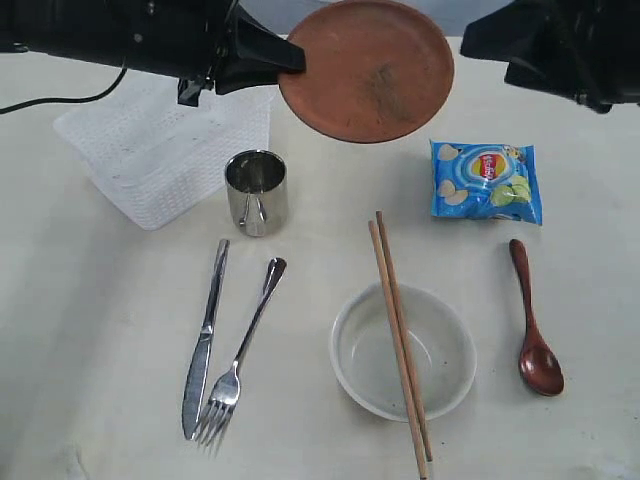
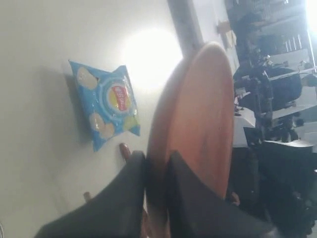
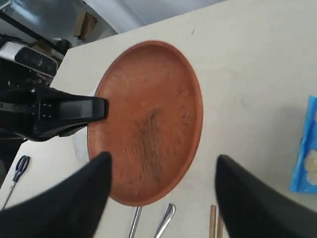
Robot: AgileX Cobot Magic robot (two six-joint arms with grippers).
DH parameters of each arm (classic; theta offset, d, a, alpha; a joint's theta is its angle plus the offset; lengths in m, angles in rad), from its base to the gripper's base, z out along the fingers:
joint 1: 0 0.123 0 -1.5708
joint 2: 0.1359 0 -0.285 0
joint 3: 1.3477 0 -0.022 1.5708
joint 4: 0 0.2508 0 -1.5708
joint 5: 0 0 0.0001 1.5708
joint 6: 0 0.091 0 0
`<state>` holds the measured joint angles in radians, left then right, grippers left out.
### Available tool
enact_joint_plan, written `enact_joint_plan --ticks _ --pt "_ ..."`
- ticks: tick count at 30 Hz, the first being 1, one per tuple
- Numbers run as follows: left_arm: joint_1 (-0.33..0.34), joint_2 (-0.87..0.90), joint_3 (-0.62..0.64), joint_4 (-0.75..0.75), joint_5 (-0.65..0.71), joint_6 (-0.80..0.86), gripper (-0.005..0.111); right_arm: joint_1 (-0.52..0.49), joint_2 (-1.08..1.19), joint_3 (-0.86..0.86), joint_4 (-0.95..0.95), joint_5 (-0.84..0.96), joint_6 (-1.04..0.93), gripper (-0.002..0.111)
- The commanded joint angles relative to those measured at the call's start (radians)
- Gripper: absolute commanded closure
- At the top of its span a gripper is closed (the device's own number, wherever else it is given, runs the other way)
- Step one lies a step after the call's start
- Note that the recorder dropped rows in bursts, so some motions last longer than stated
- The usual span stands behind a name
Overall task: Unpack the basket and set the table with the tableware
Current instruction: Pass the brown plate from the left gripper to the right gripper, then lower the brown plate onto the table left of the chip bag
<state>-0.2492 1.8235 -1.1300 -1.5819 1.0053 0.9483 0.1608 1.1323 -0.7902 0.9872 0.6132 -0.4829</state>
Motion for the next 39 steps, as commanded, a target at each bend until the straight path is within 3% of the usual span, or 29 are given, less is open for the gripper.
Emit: enact_joint_plan --ticks 1,4,9,12,17,22,24,27,33,35,39 --pt "-0.004 0.017 0.005 -0.056 0.049 0.03 0.107 0.003 0.091 0.001 0.061 0.018 -0.006 0.041" --pt "-0.004 0.017 0.005 -0.056 0.07 0.039 0.107 0.003 0.144 0.001 0.14 0.005 -0.035 0.048" --pt "-0.004 0.017 0.005 -0.06 0.098 0.045 0.107 0.003 0.252 0.001 0.324 0.007 -0.151 0.038" --pt "-0.004 0.017 0.005 -0.063 0.119 0.049 0.107 0.003 0.314 0.001 0.442 0.058 -0.262 0.043" --pt "-0.004 0.017 0.005 -0.063 0.13 0.049 0.107 0.003 0.356 0.001 0.552 0.085 -0.327 0.066" --pt "-0.004 0.017 0.005 -0.065 0.135 0.047 0.107 0.003 0.356 0.001 0.552 0.085 -0.329 0.104" --pt "-0.004 0.017 0.005 -0.065 0.135 0.047 0.105 0.003 0.356 0.001 0.556 0.085 -0.354 0.109" --pt "-0.004 0.017 0.005 -0.067 0.135 0.047 0.09 0.003 0.356 0.001 0.558 0.072 -0.362 0.109" --pt "-0.001 0.015 0.0 -0.075 0.157 0.05 0.028 -0.074 0.353 0.0 0.563 0.069 -0.362 0.109" --pt "0.008 0.015 -0.02 -0.072 0.165 0.05 0.023 -0.127 0.353 0.0 0.563 0.069 -0.359 0.109" --pt "0.052 0.015 -0.081 -0.072 0.216 0.05 0.032 -0.218 0.353 -0.002 0.563 0.077 -0.354 0.109"
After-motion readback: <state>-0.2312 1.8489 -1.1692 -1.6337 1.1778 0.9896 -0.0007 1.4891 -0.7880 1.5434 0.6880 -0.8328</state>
